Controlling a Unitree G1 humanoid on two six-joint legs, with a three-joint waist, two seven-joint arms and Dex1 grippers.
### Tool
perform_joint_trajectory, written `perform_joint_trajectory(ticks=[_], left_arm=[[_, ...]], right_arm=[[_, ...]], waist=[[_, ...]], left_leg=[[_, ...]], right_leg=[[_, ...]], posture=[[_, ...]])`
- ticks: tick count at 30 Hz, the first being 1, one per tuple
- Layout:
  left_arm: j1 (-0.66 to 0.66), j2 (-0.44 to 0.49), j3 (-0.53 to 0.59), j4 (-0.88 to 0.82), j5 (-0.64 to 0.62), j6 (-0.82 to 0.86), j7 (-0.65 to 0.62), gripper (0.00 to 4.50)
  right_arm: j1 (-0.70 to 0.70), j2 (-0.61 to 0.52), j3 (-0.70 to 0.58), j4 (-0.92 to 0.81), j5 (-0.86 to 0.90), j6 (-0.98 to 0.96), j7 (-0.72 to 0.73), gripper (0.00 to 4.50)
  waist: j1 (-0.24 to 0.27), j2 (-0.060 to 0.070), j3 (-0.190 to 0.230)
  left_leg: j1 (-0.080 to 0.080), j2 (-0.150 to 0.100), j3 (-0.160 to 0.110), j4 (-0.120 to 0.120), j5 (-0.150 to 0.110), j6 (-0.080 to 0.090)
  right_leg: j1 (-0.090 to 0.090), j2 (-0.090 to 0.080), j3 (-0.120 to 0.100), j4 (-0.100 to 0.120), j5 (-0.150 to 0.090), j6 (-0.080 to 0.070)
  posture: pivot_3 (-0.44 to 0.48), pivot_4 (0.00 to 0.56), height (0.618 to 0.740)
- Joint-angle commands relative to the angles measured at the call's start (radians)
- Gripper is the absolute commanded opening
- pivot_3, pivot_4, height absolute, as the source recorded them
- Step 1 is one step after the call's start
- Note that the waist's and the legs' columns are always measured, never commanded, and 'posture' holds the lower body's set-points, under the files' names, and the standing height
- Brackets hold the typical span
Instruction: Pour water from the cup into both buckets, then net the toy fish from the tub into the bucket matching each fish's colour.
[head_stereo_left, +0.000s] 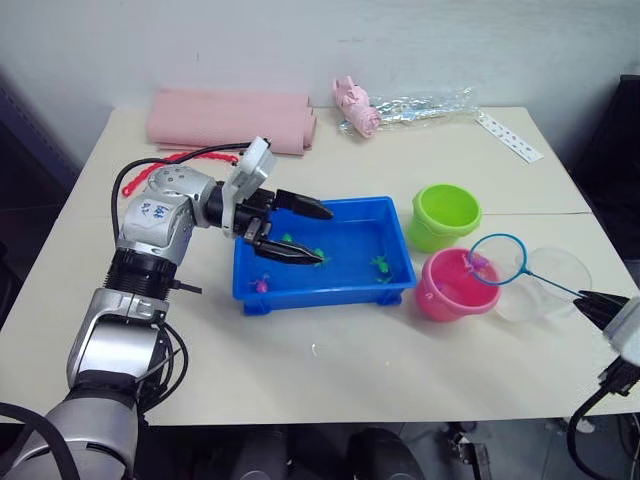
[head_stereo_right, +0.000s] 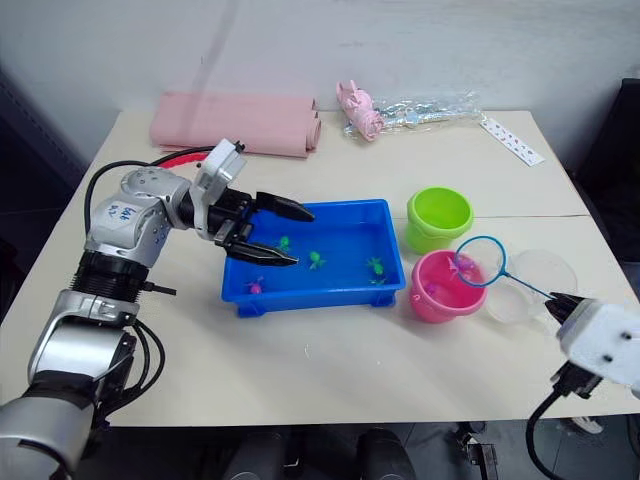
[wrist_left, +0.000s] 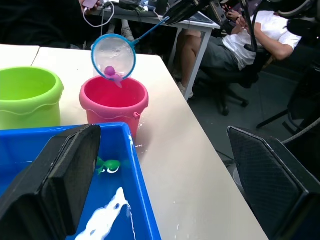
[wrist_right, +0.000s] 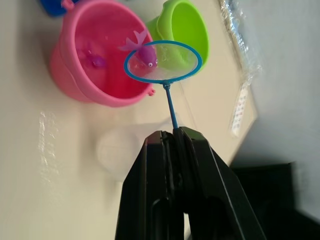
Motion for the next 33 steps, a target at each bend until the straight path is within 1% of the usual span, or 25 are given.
perform_joint_trajectory(ticks=[1, 3, 5, 10, 13, 17, 19, 22, 26, 27, 28, 29, 30, 32, 33], left_arm=[[-0.031, -0.012, 0.006, 0.008, 0.007, -0.021, -0.047, 4.43], [-0.037, -0.016, 0.008, 0.014, 0.010, -0.025, -0.046, 4.43], [-0.043, -0.017, 0.012, 0.021, 0.012, -0.027, -0.046, 4.43], [-0.049, -0.012, 0.017, 0.031, 0.015, -0.030, -0.045, 4.43], [-0.047, -0.007, 0.017, 0.028, 0.016, -0.030, -0.046, 4.43], [-0.042, 0.000, 0.019, 0.021, 0.017, -0.027, -0.038, 4.43], [-0.043, 0.002, 0.021, 0.019, 0.016, -0.025, -0.036, 4.43], [-0.043, 0.005, 0.022, 0.021, 0.018, -0.027, -0.034, 4.43], [-0.042, 0.005, 0.023, 0.025, 0.019, -0.031, -0.034, 4.43], [-0.039, 0.008, 0.020, 0.029, 0.026, -0.042, -0.035, 4.43], [-0.032, 0.017, 0.016, 0.036, 0.039, -0.058, -0.037, 4.43], [-0.021, 0.031, 0.012, 0.044, 0.054, -0.075, -0.038, 4.43], [-0.013, 0.041, 0.011, 0.049, 0.064, -0.087, -0.039, 4.43], [0.009, 0.079, 0.016, 0.053, 0.088, -0.104, -0.031, 4.43], [0.016, 0.091, 0.019, 0.052, 0.094, -0.109, -0.028, 4.43]], right_arm=[[0.013, -0.060, -0.019, 0.093, -0.235, -0.407, -0.077, 0.00], [0.003, -0.088, -0.008, 0.140, -0.327, -0.545, -0.125, 0.00], [-0.020, -0.092, 0.009, 0.175, -0.373, -0.606, -0.166, 0.00], [-0.053, -0.097, 0.019, 0.235, -0.421, -0.692, -0.208, 0.00], [-0.047, -0.116, 0.037, 0.251, -0.411, -0.755, -0.203, 0.00], [-0.089, -0.146, 0.020, 0.323, -0.409, -0.754, -0.217, 0.00], [-0.086, -0.142, 0.047, 0.302, -0.393, -0.767, -0.210, 0.00], [-0.132, -0.163, 0.042, 0.335, -0.398, -0.723, -0.218, 0.00], [-0.119, -0.149, 0.076, 0.316, -0.334, -0.700, -0.191, 0.00], [-0.129, -0.136, 0.087, 0.307, -0.289, -0.641, -0.180, 0.00], [-0.143, -0.126, 0.104, 0.288, -0.192, -0.530, -0.161, 0.00], [-0.157, -0.117, 0.127, 0.251, -0.042, -0.363, -0.143, 0.00], [-0.171, -0.110, 0.143, 0.220, 0.062, -0.238, -0.127, 0.00], [-0.266, -0.136, 0.192, 0.161, 0.273, 0.034, -0.152, 0.00], [-0.305, -0.150, 0.208, 0.143, 0.325, 0.120, -0.163, 0.00]], waist=[[0.001, 0.000, 0.000], [0.000, 0.000, 0.000], [0.000, 0.000, 0.000], [0.002, 0.000, 0.000], [0.003, 0.000, 0.000], [0.002, 0.000, 0.000], [0.003, 0.000, 0.000], [0.005, 0.000, 0.000], [0.004, 0.000, 0.000], [0.005, 0.000, 0.000], [0.006, 0.000, 0.000], [0.005, 0.000, 0.000], [0.005, 0.000, 0.000], [-0.006, 0.000, 0.000], [-0.013, 0.001, 0.000]], left_leg=[[0.000, 0.000, 0.000, 0.000, 0.000, 0.000], [0.000, 0.000, 0.000, 0.001, 0.000, 0.000], [0.000, 0.000, 0.000, 0.001, 0.000, 0.000], [0.000, 0.000, -0.001, 0.000, 0.000, 0.000], [0.000, 0.000, -0.001, 0.001, 0.000, 0.000], [0.000, 0.000, -0.001, 0.002, 0.000, 0.000], [0.000, 0.000, -0.001, 0.002, 0.000, 0.000], [0.000, 0.000, -0.001, 0.001, 0.000, 0.000], [0.000, 0.000, -0.001, 0.002, 0.000, 0.000], [0.000, 0.000, -0.001, 0.003, 0.000, 0.000], [0.000, 0.001, -0.001, 0.003, 0.000, 0.000], [0.000, 0.001, -0.002, 0.003, 0.000, 0.000], [0.000, 0.001, -0.001, 0.003, 0.000, 0.000], [0.001, 0.001, -0.001, 0.003, 0.000, 0.000], [0.001, 0.002, -0.001, 0.003, 0.000, 0.000]], right_leg=[[0.000, 0.000, 0.000, -0.001, 0.000, 0.000], [0.000, 0.000, 0.000, -0.001, 0.000, 0.000], [0.000, 0.000, 0.000, -0.001, 0.000, 0.000], [0.000, 0.000, 0.000, -0.001, 0.000, 0.000], [0.000, 0.000, 0.000, -0.001, 0.000, 0.000], [0.001, 0.000, 0.000, -0.001, 0.000, 0.000], [0.001, 0.000, 0.000, -0.001, 0.000, 0.000], [0.001, 0.000, -0.001, -0.001, 0.000, 0.000], [0.001, 0.000, -0.001, 0.000, 0.000, 0.000], [0.001, 0.000, -0.001, -0.001, 0.000, 0.000], [0.001, 0.000, -0.001, -0.001, 0.000, 0.000], [0.001, 0.000, -0.001, 0.000, 0.000, 0.000], [0.001, 0.000, -0.001, 0.001, 0.000, 0.000], [0.002, 0.000, -0.001, 0.002, 0.000, 0.000], [0.002, 0.001, -0.001, 0.003, 0.000, 0.000]], posture=[[0.000, 0.150, 0.740], [0.000, 0.150, 0.740], [0.000, 0.150, 0.740], [0.000, 0.150, 0.740], [0.000, 0.150, 0.740], [0.000, 0.150, 0.740], [0.000, 0.150, 0.740], [0.000, 0.150, 0.740], [0.000, 0.150, 0.740], [0.000, 0.150, 0.740], [0.000, 0.150, 0.740], [0.000, 0.150, 0.740], [0.000, 0.150, 0.740], [0.000, 0.150, 0.740], [0.000, 0.150, 0.740]])
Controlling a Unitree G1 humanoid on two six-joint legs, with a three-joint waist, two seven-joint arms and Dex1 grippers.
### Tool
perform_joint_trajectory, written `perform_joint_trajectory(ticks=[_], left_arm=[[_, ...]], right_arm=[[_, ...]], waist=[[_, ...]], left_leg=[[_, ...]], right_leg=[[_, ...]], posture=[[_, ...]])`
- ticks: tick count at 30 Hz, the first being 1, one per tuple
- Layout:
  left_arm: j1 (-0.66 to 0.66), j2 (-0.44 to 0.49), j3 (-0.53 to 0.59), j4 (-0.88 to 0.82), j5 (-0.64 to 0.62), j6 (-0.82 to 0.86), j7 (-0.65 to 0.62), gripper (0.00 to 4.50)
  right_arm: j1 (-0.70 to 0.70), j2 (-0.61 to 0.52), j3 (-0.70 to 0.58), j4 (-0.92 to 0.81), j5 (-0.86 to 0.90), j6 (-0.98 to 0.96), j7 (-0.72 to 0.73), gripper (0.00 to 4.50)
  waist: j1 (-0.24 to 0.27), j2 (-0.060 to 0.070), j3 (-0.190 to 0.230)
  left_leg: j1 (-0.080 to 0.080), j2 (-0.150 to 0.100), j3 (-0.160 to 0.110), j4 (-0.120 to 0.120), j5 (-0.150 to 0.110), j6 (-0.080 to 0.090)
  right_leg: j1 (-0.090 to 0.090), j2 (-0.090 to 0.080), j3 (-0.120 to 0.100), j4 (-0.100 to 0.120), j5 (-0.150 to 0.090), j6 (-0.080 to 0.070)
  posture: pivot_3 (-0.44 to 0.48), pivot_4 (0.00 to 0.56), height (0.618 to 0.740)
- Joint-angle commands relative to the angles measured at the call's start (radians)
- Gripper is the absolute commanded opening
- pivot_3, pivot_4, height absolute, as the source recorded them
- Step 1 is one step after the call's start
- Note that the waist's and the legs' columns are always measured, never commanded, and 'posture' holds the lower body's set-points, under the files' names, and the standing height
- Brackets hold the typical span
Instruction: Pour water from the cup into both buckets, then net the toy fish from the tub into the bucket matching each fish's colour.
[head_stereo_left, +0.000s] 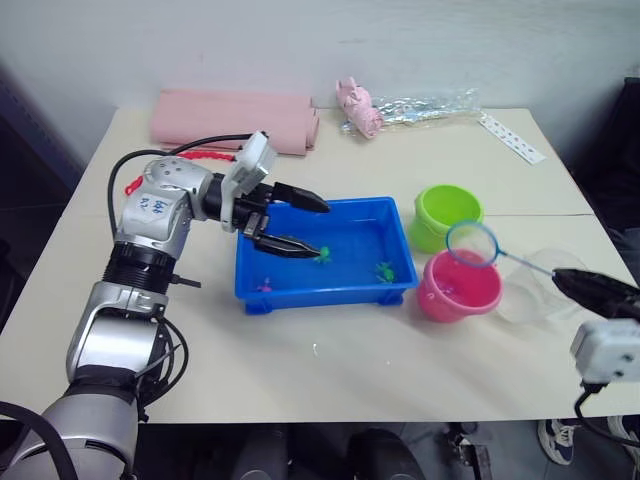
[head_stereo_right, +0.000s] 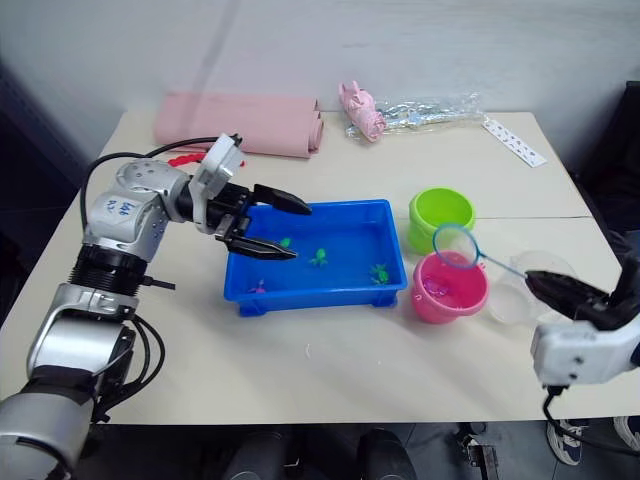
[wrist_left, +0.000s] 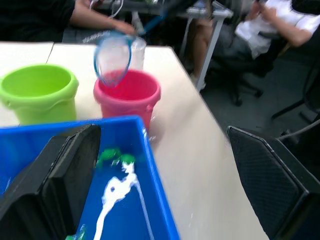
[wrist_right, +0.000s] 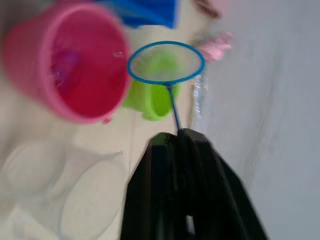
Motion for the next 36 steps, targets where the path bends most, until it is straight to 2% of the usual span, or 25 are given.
perform_joint_trajectory(ticks=[1, 4, 6, 9, 11, 15, 20, 26, 30, 36], left_arm=[[0.033, 0.060, 0.027, -0.013, 0.030, -0.024, -0.022, 4.43], [0.085, 0.130, 0.056, -0.061, 0.033, -0.002, -0.002, 4.43], [0.145, 0.199, 0.087, -0.114, 0.033, 0.026, 0.020, 4.43], [0.262, 0.316, 0.150, -0.220, 0.019, 0.087, 0.044, 4.43], [0.326, 0.368, 0.184, -0.275, 0.012, 0.111, 0.056, 4.43], [0.499, 0.479, 0.300, -0.420, -0.022, 0.190, 0.085, 4.43], [0.644, 0.531, 0.413, -0.571, -0.074, 0.274, 0.128, 4.43], [0.759, 0.550, 0.514, -0.680, -0.114, 0.340, 0.180, 4.43], [0.788, 0.551, 0.550, -0.718, -0.135, 0.367, 0.210, 4.43], [0.801, 0.543, 0.571, -0.743, -0.156, 0.385, 0.243, 4.43]], right_arm=[[-0.152, -0.056, 0.077, -0.089, 0.322, 0.398, -0.049, 0.00], [-0.341, -0.090, 0.255, -0.100, 0.496, 0.615, -0.083, 0.00], [-0.509, -0.063, 0.450, -0.075, 0.509, 0.692, -0.089, 0.00], [-0.732, 0.037, 0.746, 0.015, 0.419, 0.728, -0.065, 0.00], [-0.814, 0.086, 0.864, 0.078, 0.347, 0.706, -0.049, 0.00], [-0.966, 0.235, 1.088, 0.311, 0.155, 0.534, -0.005, 0.00], [-1.038, 0.318, 1.195, 0.510, 0.010, 0.320, 0.059, 0.00], [-1.065, 0.387, 1.243, 0.670, -0.081, 0.130, 0.114, 0.00], [-1.062, 0.441, 1.236, 0.693, -0.079, 0.102, 0.146, 0.00], [-1.055, 0.504, 1.199, 0.660, -0.024, 0.199, 0.184, 0.00]], waist=[[-0.008, 0.000, 0.000], [-0.018, 0.000, 0.000], [-0.023, 0.000, 0.000], [-0.035, 0.000, 0.001], [-0.034, 0.000, 0.001], [-0.039, 0.000, 0.001], [-0.033, 0.000, 0.001], [-0.039, 0.000, 0.001], [-0.039, 0.000, 0.001], [-0.038, 0.000, 0.001]], left_leg=[[0.000, 0.000, 0.000, 0.000, 0.000, 0.000], [0.000, 0.002, 0.000, 0.000, 0.000, 0.000], [0.000, 0.002, -0.001, 0.000, 0.000, 0.000], [-0.001, 0.002, -0.002, -0.001, 0.000, -0.001], [-0.001, 0.001, -0.002, -0.003, 0.000, 0.000], [-0.002, -0.001, -0.003, -0.004, 0.000, 0.000], [-0.002, -0.002, -0.005, -0.003, 0.000, 0.000], [-0.002, -0.002, -0.004, -0.003, 0.000, 0.000], [-0.001, -0.001, -0.004, -0.004, 0.000, 0.000], [-0.001, -0.001, -0.004, -0.004, 0.000, -0.001]], right_leg=[[0.000, 0.000, 0.000, 0.000, 0.000, 0.000], [0.000, 0.001, 0.000, -0.001, 0.000, -0.001], [-0.001, 0.001, -0.001, -0.002, -0.001, -0.002], [-0.002, 0.000, -0.001, -0.003, -0.001, -0.002], [-0.003, -0.001, -0.001, -0.002, -0.001, -0.002], [-0.004, -0.003, -0.001, -0.002, -0.001, -0.002], [-0.004, -0.004, -0.001, 0.000, -0.001, -0.002], [-0.004, -0.003, -0.001, 0.000, -0.001, -0.002], [-0.004, -0.002, -0.001, 0.000, -0.001, -0.002], [-0.004, -0.002, -0.001, 0.000, -0.001, -0.002]], posture=[[0.000, 0.150, 0.740], [0.000, 0.150, 0.740], [0.000, 0.150, 0.740], [0.000, 0.150, 0.740], [0.000, 0.150, 0.740], [0.000, 0.150, 0.740], [0.000, 0.150, 0.740], [0.000, 0.150, 0.740], [0.000, 0.150, 0.740], [0.000, 0.150, 0.740]])
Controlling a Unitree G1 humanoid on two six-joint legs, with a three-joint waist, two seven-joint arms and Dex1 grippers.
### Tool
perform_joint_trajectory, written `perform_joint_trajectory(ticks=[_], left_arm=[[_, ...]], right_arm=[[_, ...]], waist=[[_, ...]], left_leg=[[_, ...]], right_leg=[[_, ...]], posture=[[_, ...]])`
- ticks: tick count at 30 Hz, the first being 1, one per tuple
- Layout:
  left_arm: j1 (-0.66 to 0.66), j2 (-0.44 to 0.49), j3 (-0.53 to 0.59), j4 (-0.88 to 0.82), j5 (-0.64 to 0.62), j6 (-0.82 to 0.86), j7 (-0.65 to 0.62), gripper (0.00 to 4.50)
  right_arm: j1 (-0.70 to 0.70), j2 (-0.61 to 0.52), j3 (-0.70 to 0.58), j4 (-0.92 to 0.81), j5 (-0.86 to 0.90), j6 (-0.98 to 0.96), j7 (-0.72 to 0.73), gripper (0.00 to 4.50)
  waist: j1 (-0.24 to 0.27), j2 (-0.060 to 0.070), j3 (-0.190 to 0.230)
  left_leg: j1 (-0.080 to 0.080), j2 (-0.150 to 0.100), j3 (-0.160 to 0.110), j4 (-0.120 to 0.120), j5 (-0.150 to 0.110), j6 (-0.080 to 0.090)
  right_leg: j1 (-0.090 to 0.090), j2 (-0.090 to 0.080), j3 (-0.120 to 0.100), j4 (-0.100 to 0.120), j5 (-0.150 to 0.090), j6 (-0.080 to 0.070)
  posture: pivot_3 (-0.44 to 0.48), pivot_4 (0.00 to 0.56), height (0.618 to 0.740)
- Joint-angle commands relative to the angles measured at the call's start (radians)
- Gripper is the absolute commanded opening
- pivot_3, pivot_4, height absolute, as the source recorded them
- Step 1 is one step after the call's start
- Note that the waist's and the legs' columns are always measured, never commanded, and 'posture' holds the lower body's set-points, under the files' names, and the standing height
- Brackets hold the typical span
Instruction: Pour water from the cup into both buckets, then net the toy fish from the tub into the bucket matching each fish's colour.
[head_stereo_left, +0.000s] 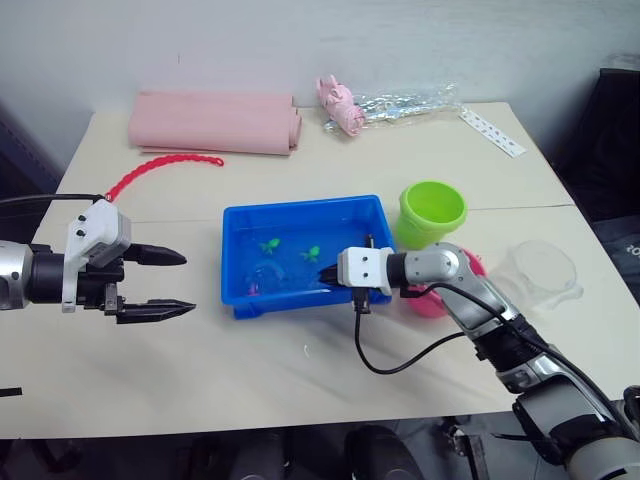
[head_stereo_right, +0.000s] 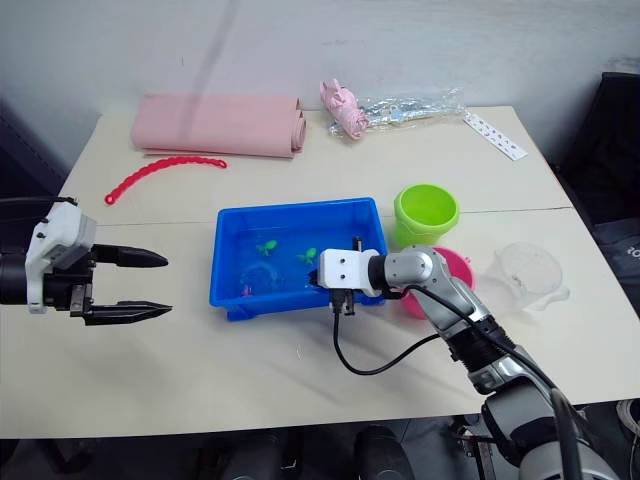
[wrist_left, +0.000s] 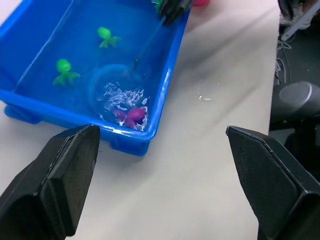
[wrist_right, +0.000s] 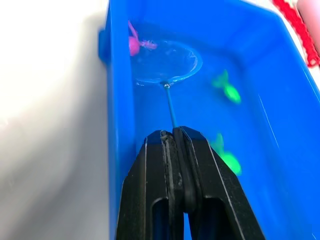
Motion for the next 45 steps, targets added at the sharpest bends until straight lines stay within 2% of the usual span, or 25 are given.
perform_joint_trajectory(ticks=[1, 7, 15, 19, 23, 27, 35, 38, 41, 45], left_arm=[[0.004, 0.017, 0.043, -0.027, -0.026, 0.006, 0.017, 4.43], [-0.021, 0.012, 0.019, 0.014, -0.023, -0.017, 0.033, 4.43], [-0.019, 0.027, -0.016, 0.108, 0.015, -0.096, 0.008, 4.43], [-0.073, 0.010, -0.040, 0.112, -0.014, -0.086, 0.009, 4.43], [-0.166, -0.038, -0.094, 0.096, -0.063, -0.048, 0.020, 4.43], [-0.305, -0.116, -0.185, 0.112, -0.104, 0.033, 0.037, 4.43], [-0.556, -0.308, -0.387, 0.275, -0.055, -0.063, -0.058, 4.43], [-0.609, -0.356, -0.430, 0.339, -0.026, -0.108, -0.093, 4.43], [-0.676, -0.422, -0.475, 0.425, 0.001, -0.156, -0.141, 4.43], [-0.763, -0.510, -0.525, 0.560, 0.045, -0.231, -0.214, 4.43]], right_arm=[[-0.001, 0.022, -0.036, -0.045, 0.051, 0.069, 0.035, 0.00], [-0.009, 0.026, -0.094, -0.064, 0.121, 0.249, 0.066, 0.00], [-0.023, 0.026, -0.150, -0.031, 0.155, 0.389, 0.060, 0.00], [-0.020, 0.017, -0.197, -0.064, 0.191, 0.458, 0.056, 0.00], [-0.002, -0.035, -0.274, -0.183, 0.246, 0.543, 0.054, 0.00], [0.045, -0.129, -0.401, -0.360, 0.333, 0.662, 0.031, 0.00], [0.289, -0.357, -0.775, -0.712, 0.484, 0.891, -0.048, 0.00], [0.371, -0.396, -0.888, -0.784, 0.525, 0.948, -0.073, 0.00], [0.499, -0.427, -1.077, -0.876, 0.549, 1.010, -0.086, 0.00], [0.722, -0.439, -1.304, -0.980, 0.504, 1.004, -0.069, 0.00]], waist=[[0.000, 0.000, 0.000], [0.001, 0.000, 0.000], [0.000, 0.000, 0.000], [0.000, 0.000, 0.000], [0.006, 0.000, 0.000], [0.017, 0.000, 0.000], [0.029, 0.000, 0.000], [0.029, 0.000, 0.000], [0.031, 0.000, 0.000], [0.044, 0.000, 0.000]], left_leg=[[0.000, 0.000, 0.000, 0.000, 0.000, 0.000], [0.000, 0.000, 0.000, 0.000, 0.000, 0.000], [0.000, 0.000, 0.001, -0.001, 0.000, 0.000], [0.000, 0.000, 0.001, -0.001, 0.000, 0.000], [0.000, -0.001, 0.001, -0.001, 0.000, 0.000], [-0.001, -0.001, 0.001, 0.000, 0.000, 0.000], [-0.001, -0.001, 0.002, 0.000, 0.000, 0.000], [-0.001, -0.001, 0.002, 0.000, 0.000, 0.000], [-0.001, -0.001, 0.003, -0.001, 0.000, 0.000], [-0.001, -0.001, 0.003, -0.001, 0.000, 0.000]], right_leg=[[0.000, 0.000, 0.000, 0.000, 0.000, 0.000], [0.000, 0.000, 0.000, 0.000, 0.000, 0.000], [-0.001, 0.000, 0.000, 0.000, 0.000, 0.000], [-0.001, 0.000, 0.000, 0.000, 0.000, 0.000], [-0.001, -0.001, 0.000, 0.000, 0.000, 0.000], [0.000, -0.001, 0.000, 0.000, 0.000, 0.000], [0.001, 0.000, 0.000, -0.002, 0.000, 0.000], [0.001, 0.000, 0.000, -0.002, 0.000, 0.000], [0.001, 0.001, 0.001, -0.002, 0.000, 0.000], [0.001, 0.001, 0.001, -0.002, 0.000, 0.000]], posture=[[0.000, 0.150, 0.740], [0.000, 0.150, 0.740], [0.000, 0.150, 0.740], [0.000, 0.150, 0.740], [0.000, 0.150, 0.740], [0.000, 0.150, 0.740], [0.000, 0.150, 0.740], [0.000, 0.150, 0.740], [0.000, 0.150, 0.740], [0.000, 0.150, 0.740]])
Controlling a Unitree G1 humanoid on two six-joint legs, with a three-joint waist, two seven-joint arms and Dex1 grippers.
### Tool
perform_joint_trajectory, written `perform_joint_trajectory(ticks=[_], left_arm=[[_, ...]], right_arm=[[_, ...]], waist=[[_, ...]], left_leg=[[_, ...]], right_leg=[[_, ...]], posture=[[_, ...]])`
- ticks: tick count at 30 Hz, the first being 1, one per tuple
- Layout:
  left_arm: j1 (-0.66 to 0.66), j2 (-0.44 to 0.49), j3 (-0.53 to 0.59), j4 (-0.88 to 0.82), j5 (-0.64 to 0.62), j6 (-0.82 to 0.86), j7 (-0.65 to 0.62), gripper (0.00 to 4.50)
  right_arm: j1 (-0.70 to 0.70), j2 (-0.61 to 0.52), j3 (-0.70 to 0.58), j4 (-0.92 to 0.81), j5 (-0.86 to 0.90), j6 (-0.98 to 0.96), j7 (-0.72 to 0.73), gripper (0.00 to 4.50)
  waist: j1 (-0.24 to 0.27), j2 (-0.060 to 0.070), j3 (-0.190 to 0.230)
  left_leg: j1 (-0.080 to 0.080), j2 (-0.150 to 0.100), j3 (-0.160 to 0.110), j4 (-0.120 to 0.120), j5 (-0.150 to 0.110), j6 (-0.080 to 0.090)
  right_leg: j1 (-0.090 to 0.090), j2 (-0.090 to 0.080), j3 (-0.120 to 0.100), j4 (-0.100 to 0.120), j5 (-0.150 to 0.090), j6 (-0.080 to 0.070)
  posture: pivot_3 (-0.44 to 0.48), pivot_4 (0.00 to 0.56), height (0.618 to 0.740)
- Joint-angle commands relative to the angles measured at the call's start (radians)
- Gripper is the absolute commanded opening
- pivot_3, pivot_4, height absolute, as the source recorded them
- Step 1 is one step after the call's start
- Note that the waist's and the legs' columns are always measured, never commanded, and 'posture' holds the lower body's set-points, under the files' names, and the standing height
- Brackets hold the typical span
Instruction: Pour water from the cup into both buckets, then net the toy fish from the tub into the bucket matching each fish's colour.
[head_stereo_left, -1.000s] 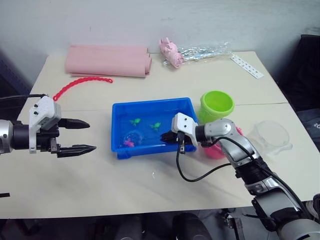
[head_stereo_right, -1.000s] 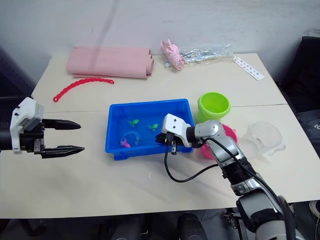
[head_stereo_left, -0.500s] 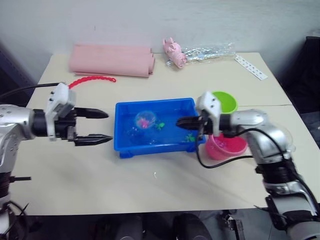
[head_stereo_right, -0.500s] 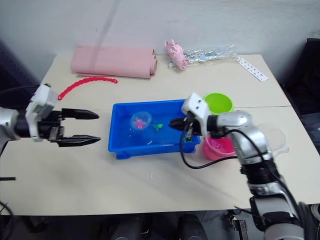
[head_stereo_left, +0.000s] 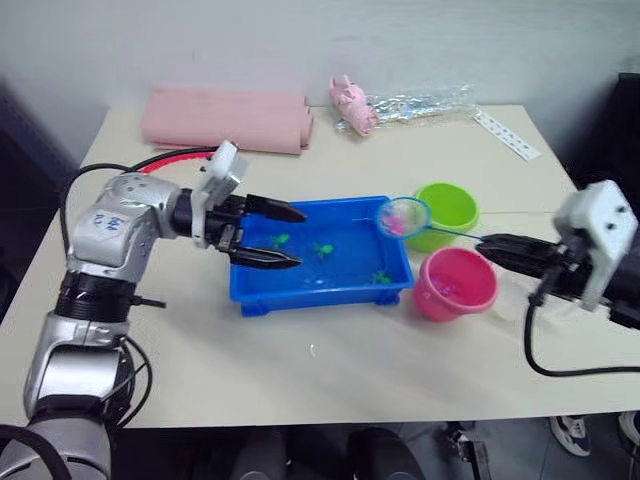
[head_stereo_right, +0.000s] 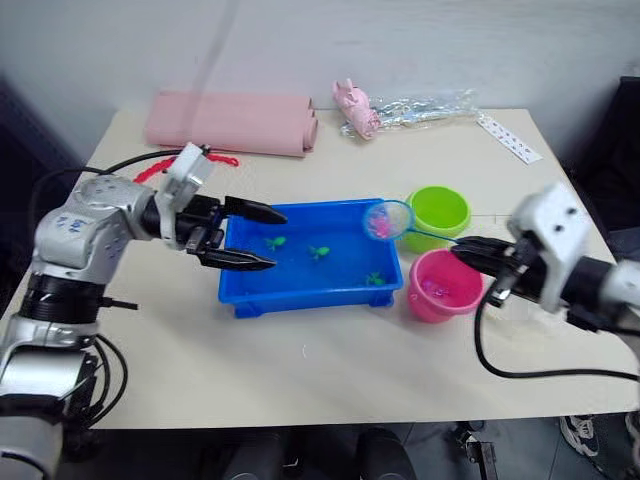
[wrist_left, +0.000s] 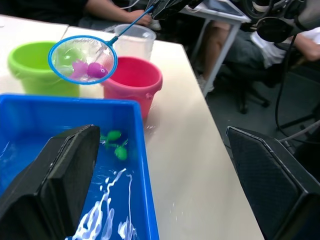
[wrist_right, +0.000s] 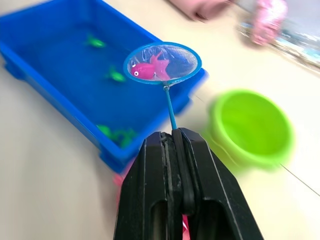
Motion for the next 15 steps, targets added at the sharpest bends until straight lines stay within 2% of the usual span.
perform_joint_trajectory(ticks=[1, 3, 6, 12, 15], left_arm=[[-0.068, -0.048, -0.025, 0.084, 0.035, -0.076, -0.064, 4.43], [-0.089, -0.075, -0.032, 0.126, 0.053, -0.109, -0.080, 4.43], [-0.117, -0.111, -0.034, 0.180, 0.073, -0.153, -0.097, 4.43], [-0.155, -0.139, -0.026, 0.247, 0.093, -0.194, -0.113, 4.43], [-0.158, -0.140, -0.022, 0.252, 0.095, -0.200, -0.115, 4.43]], right_arm=[[0.152, -0.015, -0.183, -0.102, -0.049, -0.044, 0.021, 0.00], [0.245, -0.014, -0.218, -0.124, -0.105, -0.130, 0.038, 0.00], [0.396, -0.019, -0.216, -0.131, -0.276, -0.396, 0.076, 0.00], [0.607, -0.082, -0.171, 0.026, -0.735, -1.231, 0.052, 0.00], [0.622, -0.116, -0.209, 0.137, -0.911, -1.564, -0.047, 0.00]], waist=[[0.006, 0.000, 0.000], [0.003, 0.000, 0.000], [0.011, 0.000, 0.000], [0.010, 0.000, 0.000], [0.010, 0.000, 0.000]], left_leg=[[0.000, 0.000, 0.000, 0.000, 0.000, 0.000], [0.000, 0.000, 0.001, 0.001, 0.000, 0.000], [0.001, 0.000, 0.001, 0.001, 0.000, 0.000], [0.001, 0.000, 0.001, 0.002, 0.000, 0.000], [0.001, -0.001, 0.001, 0.003, 0.000, 0.000]], right_leg=[[0.000, 0.000, 0.000, 0.000, 0.000, 0.000], [0.000, 0.000, 0.001, 0.000, 0.000, 0.000], [0.000, 0.000, 0.001, 0.000, 0.000, 0.000], [0.000, 0.001, 0.001, -0.001, 0.000, 0.001], [0.000, 0.000, 0.001, -0.001, 0.000, 0.001]], posture=[[0.000, 0.150, 0.740], [0.000, 0.150, 0.740], [0.000, 0.150, 0.740], [0.000, 0.150, 0.740], [0.000, 0.150, 0.740]])
